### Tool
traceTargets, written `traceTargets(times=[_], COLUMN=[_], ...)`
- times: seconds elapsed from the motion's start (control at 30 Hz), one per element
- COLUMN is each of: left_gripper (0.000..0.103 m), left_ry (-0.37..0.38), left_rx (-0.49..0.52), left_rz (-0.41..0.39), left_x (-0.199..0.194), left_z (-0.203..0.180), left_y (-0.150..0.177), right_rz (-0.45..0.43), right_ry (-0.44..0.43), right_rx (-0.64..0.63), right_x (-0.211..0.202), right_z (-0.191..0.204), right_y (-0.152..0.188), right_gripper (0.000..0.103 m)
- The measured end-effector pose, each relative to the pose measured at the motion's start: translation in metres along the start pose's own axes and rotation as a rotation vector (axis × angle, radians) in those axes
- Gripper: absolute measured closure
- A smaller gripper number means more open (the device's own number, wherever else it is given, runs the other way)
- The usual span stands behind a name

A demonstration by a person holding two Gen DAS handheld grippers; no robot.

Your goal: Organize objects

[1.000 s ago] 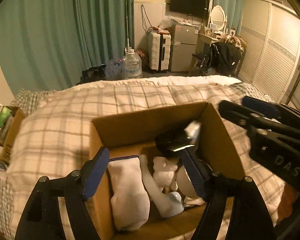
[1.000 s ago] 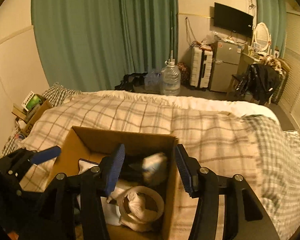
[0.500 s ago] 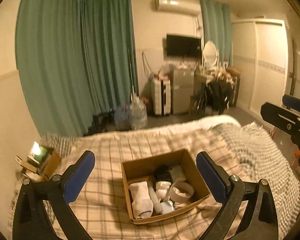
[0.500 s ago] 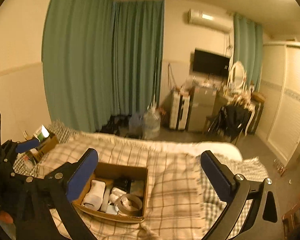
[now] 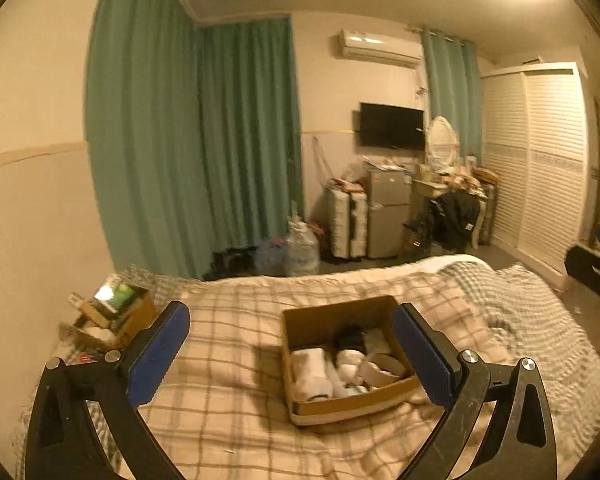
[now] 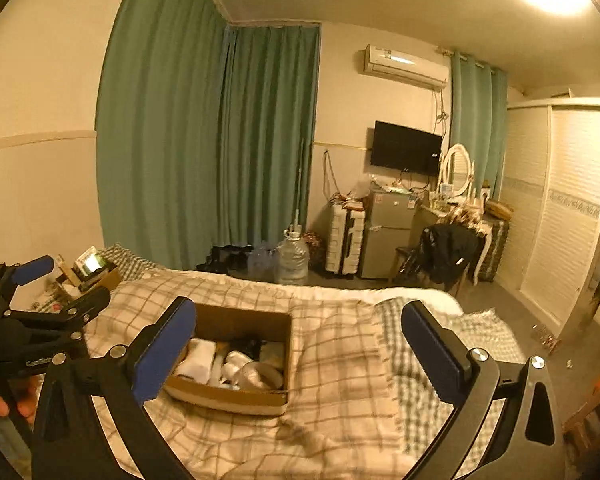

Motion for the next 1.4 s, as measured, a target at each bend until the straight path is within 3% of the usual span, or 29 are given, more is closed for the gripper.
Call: traceTargets(times=[0.13, 0.27, 0.47, 0.77, 1.4], left_gripper=[0.000, 0.000, 0.000, 0.000, 0.000], left_ry=[0.011, 0.004, 0.052, 0.058, 0.054], left_rx=[-0.018, -0.001, -0.021, -0.047, -0.026], left_rz=[-0.033, -0.050, 0.063, 0.089, 0.098], left_x=[-0.006, -0.005, 0.026, 0.028, 0.028], left_z=[-0.005, -0.012, -0.011, -0.005, -0.010], left_y=[0.025, 0.058, 0.090, 0.098, 0.098], right_rz=[-0.035, -0.043, 0.056, 0.051, 0.062], right_ry=[-0.002, 0.077, 0.049, 0.093, 0.087], right_rx=[-0.006, -0.029, 0.028, 0.048, 0.053], right_x=[0.014, 0.040, 0.069, 0.068, 0.069], right_z=[0.004, 0.002, -0.006, -0.015, -0.010], right_y=[0.034, 0.072, 0.114, 0.115, 0.119], right_gripper=[0.001, 0.001, 0.000, 0.000, 0.000])
Point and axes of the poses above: each gripper's, at about its wrist camera, not at the fingertips, and x roughly the way its jaws point, z to its left, y to its underside, the point moved 4 cm from there along x, roughly the way its jaws point, and after that the axes turned 10 degrees about -y, right-handed, at the moved point
